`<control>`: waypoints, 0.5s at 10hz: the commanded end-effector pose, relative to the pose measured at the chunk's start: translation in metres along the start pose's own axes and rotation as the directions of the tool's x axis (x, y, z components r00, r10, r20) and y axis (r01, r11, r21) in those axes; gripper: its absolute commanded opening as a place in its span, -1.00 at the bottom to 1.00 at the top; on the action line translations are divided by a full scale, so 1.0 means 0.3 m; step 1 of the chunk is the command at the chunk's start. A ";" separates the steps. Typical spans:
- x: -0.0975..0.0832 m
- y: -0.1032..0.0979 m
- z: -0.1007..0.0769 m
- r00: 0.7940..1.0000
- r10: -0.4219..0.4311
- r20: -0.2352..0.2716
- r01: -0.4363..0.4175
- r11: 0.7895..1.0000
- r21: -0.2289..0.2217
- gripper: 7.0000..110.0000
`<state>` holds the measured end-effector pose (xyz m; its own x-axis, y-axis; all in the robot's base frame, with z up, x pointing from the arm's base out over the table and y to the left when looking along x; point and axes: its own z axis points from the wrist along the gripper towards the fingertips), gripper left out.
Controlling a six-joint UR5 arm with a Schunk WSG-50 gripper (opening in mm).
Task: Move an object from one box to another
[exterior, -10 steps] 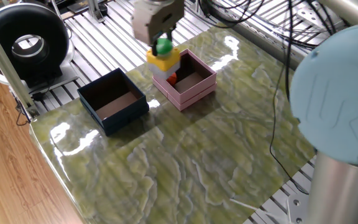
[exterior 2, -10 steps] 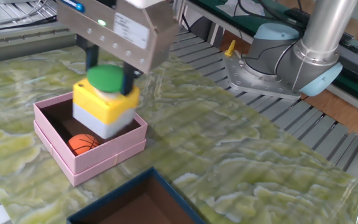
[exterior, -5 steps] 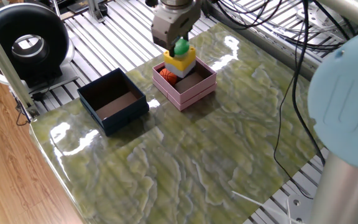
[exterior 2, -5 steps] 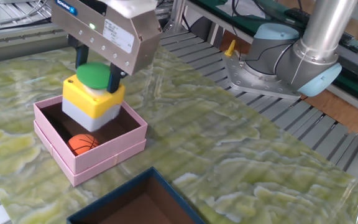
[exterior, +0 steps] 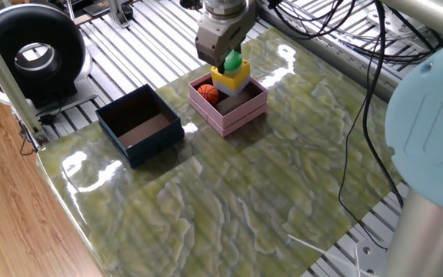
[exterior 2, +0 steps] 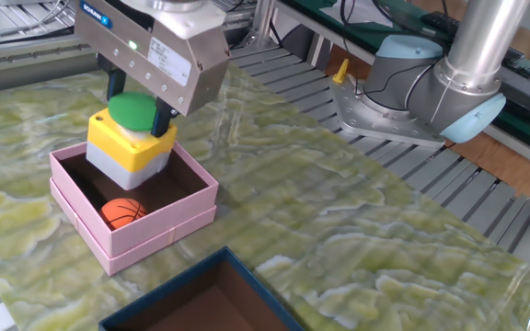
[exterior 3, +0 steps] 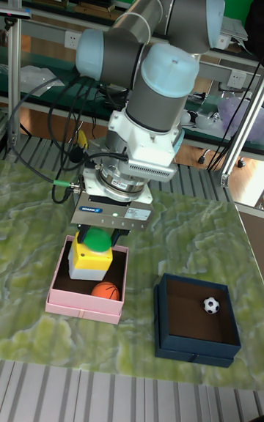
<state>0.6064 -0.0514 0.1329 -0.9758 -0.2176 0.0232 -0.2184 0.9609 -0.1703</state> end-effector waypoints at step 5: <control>-0.018 0.033 0.047 1.000 -0.008 0.020 0.009 0.999 -0.045 -1.00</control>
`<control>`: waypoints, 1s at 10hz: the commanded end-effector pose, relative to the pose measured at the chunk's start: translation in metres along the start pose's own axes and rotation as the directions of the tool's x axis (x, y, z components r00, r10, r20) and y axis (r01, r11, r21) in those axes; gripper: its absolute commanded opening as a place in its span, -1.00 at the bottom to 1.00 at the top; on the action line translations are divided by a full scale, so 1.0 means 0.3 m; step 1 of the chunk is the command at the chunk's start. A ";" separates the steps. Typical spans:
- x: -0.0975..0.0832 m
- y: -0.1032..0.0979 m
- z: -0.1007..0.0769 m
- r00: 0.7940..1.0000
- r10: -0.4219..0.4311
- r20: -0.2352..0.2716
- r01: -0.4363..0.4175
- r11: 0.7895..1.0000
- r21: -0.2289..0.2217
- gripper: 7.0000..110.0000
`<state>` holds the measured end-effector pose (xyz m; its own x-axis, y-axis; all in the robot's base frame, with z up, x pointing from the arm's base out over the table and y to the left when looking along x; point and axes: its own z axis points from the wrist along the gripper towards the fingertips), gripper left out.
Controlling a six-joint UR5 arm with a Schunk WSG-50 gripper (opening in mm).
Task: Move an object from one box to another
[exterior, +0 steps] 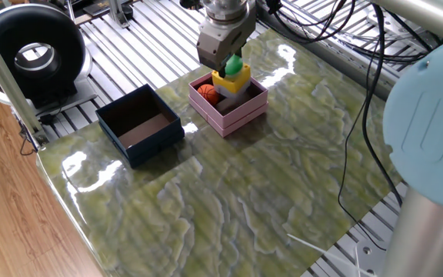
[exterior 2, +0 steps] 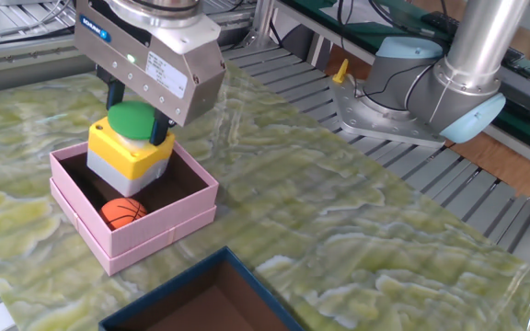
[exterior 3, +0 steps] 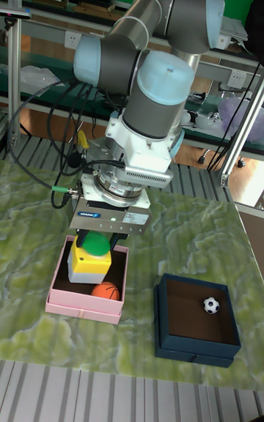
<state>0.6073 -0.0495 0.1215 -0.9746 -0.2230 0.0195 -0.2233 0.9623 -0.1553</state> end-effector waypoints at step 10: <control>-0.023 -0.020 0.023 0.995 -0.099 0.031 0.098 0.995 0.021 -0.71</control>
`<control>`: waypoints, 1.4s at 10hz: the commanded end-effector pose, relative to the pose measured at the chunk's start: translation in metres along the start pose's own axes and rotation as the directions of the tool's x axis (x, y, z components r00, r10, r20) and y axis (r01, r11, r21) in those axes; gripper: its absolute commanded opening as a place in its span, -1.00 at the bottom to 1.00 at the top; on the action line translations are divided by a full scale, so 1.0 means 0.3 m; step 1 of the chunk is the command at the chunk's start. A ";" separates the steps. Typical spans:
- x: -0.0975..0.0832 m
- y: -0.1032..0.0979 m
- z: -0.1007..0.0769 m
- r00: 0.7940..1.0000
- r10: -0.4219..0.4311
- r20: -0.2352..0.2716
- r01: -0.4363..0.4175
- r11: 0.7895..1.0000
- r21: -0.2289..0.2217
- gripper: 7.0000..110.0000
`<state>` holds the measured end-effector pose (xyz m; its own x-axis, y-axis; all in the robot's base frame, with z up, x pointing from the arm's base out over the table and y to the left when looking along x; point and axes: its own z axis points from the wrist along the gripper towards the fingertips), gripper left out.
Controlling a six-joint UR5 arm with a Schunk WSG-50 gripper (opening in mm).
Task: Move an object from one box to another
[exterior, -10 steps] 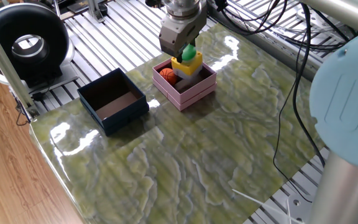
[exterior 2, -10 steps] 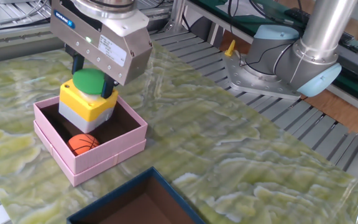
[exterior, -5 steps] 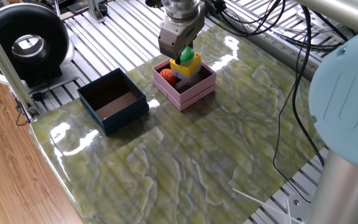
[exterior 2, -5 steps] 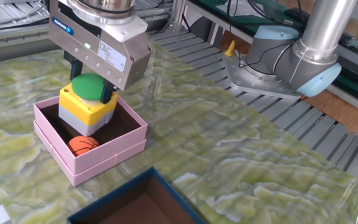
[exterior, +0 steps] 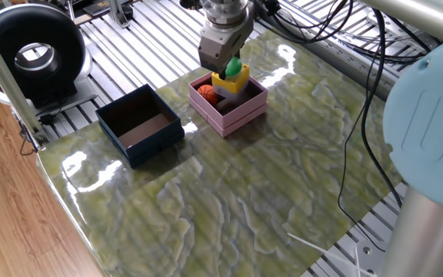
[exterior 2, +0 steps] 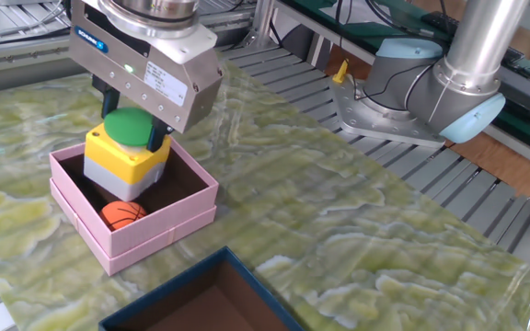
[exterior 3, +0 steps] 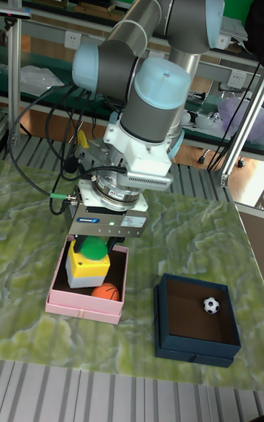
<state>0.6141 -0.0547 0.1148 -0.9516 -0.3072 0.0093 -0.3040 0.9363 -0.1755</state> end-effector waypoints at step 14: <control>0.104 0.025 -0.002 0.991 -0.109 -0.074 0.107 0.994 -0.030 -0.71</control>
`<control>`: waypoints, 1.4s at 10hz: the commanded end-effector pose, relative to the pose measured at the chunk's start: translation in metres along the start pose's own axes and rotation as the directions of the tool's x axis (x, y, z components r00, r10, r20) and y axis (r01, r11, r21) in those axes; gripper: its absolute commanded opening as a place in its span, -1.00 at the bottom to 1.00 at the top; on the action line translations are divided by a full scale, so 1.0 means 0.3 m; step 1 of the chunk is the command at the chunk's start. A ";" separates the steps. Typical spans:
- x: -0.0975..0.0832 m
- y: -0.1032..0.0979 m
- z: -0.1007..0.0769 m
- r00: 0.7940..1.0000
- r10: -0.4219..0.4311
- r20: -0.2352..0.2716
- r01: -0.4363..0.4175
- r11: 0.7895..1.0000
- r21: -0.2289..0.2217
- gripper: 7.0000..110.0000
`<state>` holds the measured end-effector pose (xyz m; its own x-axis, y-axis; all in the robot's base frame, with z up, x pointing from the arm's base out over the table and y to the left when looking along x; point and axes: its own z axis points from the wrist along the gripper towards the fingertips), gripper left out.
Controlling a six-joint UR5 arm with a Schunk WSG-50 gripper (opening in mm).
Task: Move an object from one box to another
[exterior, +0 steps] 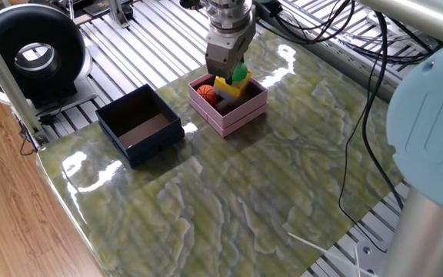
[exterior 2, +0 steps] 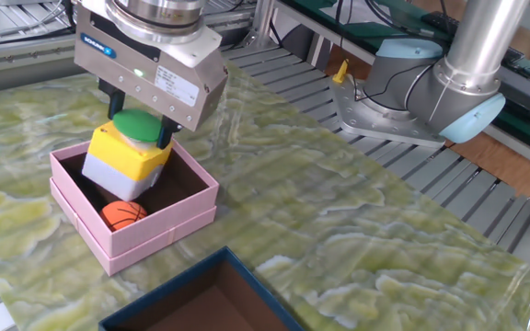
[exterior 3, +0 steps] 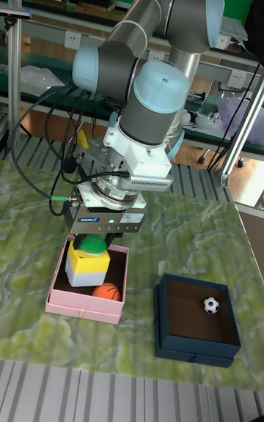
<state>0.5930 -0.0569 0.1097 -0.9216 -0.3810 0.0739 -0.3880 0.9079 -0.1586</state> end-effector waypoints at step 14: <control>-0.006 0.064 0.004 0.994 -0.107 0.015 0.108 0.991 -0.076 0.15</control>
<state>0.5854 -0.0446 0.1054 -0.8879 -0.4515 0.0879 -0.4588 0.8831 -0.0983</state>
